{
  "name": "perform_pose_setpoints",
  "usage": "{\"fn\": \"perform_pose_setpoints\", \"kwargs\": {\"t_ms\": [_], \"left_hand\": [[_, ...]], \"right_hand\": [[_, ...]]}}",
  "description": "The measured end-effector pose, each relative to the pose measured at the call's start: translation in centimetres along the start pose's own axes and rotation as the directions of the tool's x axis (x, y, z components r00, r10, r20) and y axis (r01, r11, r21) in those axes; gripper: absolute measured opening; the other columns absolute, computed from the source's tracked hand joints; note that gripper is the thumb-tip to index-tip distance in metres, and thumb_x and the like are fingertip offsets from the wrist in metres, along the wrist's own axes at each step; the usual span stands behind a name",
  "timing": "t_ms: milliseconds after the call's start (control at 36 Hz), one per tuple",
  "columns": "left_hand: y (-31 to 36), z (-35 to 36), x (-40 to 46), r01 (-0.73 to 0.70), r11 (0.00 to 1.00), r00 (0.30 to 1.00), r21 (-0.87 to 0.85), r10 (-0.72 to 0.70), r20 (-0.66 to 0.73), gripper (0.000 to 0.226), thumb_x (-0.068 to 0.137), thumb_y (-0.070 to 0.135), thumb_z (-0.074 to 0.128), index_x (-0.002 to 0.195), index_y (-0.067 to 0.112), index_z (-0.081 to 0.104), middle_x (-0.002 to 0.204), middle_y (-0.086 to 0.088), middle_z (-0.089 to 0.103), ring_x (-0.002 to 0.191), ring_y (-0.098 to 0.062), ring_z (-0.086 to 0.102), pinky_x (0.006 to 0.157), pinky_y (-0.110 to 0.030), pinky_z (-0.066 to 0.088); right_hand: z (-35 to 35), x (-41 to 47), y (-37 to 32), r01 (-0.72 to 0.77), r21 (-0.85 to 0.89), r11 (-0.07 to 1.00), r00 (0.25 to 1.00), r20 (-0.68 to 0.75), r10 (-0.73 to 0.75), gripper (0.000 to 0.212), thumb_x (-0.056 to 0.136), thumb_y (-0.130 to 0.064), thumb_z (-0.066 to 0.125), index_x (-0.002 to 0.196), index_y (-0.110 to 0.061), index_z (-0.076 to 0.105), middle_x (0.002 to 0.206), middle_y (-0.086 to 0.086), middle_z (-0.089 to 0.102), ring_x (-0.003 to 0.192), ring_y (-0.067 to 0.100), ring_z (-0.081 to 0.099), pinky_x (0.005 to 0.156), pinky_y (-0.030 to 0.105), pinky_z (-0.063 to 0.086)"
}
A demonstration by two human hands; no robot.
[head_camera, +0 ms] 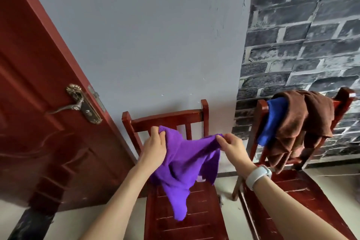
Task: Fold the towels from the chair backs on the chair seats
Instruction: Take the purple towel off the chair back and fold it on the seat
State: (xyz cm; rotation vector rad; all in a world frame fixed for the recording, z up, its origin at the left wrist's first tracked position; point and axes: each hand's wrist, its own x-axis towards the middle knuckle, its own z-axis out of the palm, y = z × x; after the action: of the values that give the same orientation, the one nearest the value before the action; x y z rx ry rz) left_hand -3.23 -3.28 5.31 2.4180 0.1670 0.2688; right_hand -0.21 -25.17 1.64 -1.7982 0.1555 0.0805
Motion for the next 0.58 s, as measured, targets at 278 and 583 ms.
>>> {"fn": "perform_pose_setpoints", "kwargs": {"t_ms": [278, 583], "left_hand": [[-5.9, -1.9, 0.5, 0.069, 0.983, 0.998, 0.171, -0.068, -0.012, 0.020, 0.096, 0.039, 0.037, 0.102, 0.021, 0.044, 0.085, 0.007, 0.055, 0.068, -0.008, 0.054, 0.056, -0.019, 0.036], [-8.8, -3.1, 1.2, 0.405, 0.838, 0.904, -0.365, -0.307, 0.298, 0.024, 0.086, 0.017, 0.063, 0.109, 0.019, 0.054, 0.110, -0.006, 0.055, 0.105, -0.022, 0.055, 0.082, -0.027, 0.047]], "right_hand": [[0.5, 2.0, -1.1, 0.129, -0.241, 0.962, 0.985, -0.079, -0.152, 0.019, 0.097, -0.022, 0.042, 0.085, -0.008, 0.049, 0.083, 0.012, 0.058, 0.079, 0.029, 0.054, 0.069, 0.034, 0.039], [-5.4, 3.6, 0.5, -0.260, -0.323, 0.910, 0.959, 0.024, 0.283, 0.022, 0.090, -0.010, 0.054, 0.087, 0.010, 0.063, 0.073, 0.016, 0.054, 0.065, 0.023, 0.052, 0.059, 0.030, 0.042]]}}
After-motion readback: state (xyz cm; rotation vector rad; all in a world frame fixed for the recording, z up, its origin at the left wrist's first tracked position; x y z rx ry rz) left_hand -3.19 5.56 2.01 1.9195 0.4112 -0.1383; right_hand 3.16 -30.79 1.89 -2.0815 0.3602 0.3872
